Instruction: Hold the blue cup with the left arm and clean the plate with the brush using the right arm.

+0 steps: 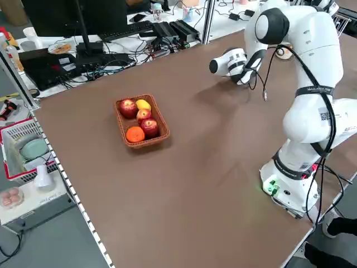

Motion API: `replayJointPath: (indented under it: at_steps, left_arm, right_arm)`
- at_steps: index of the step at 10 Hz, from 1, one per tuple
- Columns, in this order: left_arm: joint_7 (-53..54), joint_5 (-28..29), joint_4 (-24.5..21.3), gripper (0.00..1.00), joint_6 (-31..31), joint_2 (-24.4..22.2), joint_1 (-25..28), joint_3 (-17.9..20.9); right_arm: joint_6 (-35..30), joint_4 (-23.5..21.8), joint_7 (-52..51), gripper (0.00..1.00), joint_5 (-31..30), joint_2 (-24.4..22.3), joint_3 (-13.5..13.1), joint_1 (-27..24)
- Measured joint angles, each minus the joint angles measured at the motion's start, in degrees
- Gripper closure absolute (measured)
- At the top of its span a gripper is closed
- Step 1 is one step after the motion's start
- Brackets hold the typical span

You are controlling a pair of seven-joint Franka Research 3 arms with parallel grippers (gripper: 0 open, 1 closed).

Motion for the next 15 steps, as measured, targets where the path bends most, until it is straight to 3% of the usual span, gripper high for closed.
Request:
replayJointPath:
  at_steps: [9,15]
  left_arm:
    - [0.12,-2.02,2.03,0.02,0.08,1.20,-2.17,0.79]
    - [0.13,-2.72,4.42,0.04,0.08,3.08,-3.64,1.48]
  right_arm:
    - [0.55,0.04,0.02,0.66,0.20,0.00,-0.02,-0.23]
    - [0.55,0.13,0.03,0.66,2.07,0.00,0.00,-0.78]
